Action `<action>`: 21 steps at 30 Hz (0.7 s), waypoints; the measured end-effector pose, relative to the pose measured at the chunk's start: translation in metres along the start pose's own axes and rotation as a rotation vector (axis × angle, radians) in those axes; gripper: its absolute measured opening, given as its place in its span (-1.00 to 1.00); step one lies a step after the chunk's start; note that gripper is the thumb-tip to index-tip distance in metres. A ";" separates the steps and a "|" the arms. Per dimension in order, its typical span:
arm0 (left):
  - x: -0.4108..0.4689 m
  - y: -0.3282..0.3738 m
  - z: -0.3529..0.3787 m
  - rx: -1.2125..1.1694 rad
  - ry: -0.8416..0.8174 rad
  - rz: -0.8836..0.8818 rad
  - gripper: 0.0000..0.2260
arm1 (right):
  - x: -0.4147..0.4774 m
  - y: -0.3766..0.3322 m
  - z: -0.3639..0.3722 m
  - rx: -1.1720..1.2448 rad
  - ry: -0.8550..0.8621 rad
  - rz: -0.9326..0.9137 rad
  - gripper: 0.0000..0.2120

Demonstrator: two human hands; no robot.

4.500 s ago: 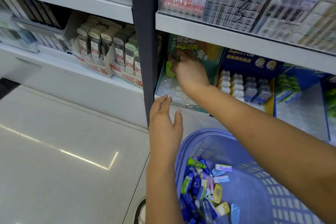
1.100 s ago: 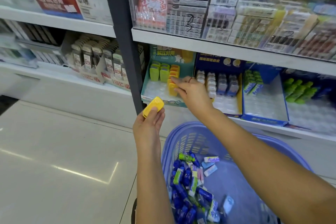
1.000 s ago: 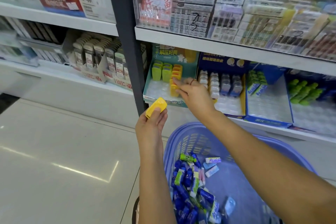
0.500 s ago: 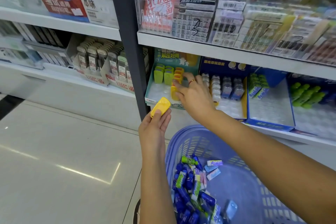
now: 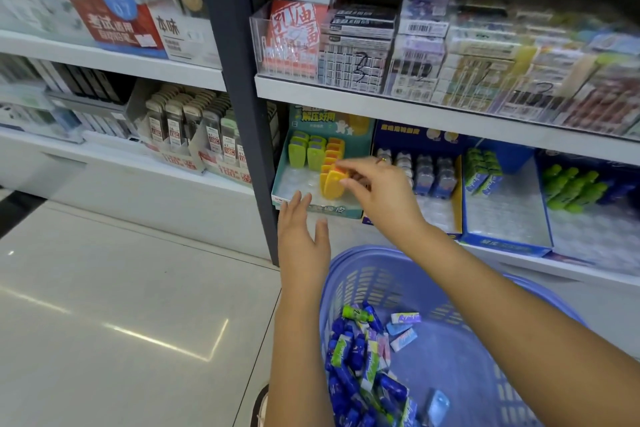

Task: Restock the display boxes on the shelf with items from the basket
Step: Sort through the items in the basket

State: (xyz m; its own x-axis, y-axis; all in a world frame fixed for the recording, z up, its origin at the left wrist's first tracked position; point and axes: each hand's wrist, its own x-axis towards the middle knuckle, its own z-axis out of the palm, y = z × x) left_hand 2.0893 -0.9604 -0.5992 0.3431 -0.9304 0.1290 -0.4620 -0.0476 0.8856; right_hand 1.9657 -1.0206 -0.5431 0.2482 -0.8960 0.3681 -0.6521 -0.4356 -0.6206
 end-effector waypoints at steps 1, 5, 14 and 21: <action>0.000 -0.002 0.002 0.067 -0.040 0.023 -0.58 | 0.000 0.003 0.003 -0.048 -0.033 -0.034 -0.72; 0.000 -0.005 0.006 0.111 -0.061 0.044 -0.54 | 0.000 0.009 0.015 -0.098 -0.055 -0.101 -0.71; 0.004 -0.002 0.002 0.094 -0.070 0.040 -0.56 | -0.004 0.020 0.028 -0.235 -0.107 -0.173 -0.70; 0.006 -0.001 0.000 0.093 -0.069 0.044 -0.57 | -0.002 0.017 0.032 -0.353 -0.037 -0.358 -0.70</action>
State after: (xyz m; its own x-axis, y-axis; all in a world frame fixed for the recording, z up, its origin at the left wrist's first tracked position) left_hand 2.0921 -0.9654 -0.5995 0.2651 -0.9551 0.1325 -0.5503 -0.0371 0.8341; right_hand 1.9774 -1.0284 -0.5767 0.5219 -0.7007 0.4865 -0.7222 -0.6664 -0.1851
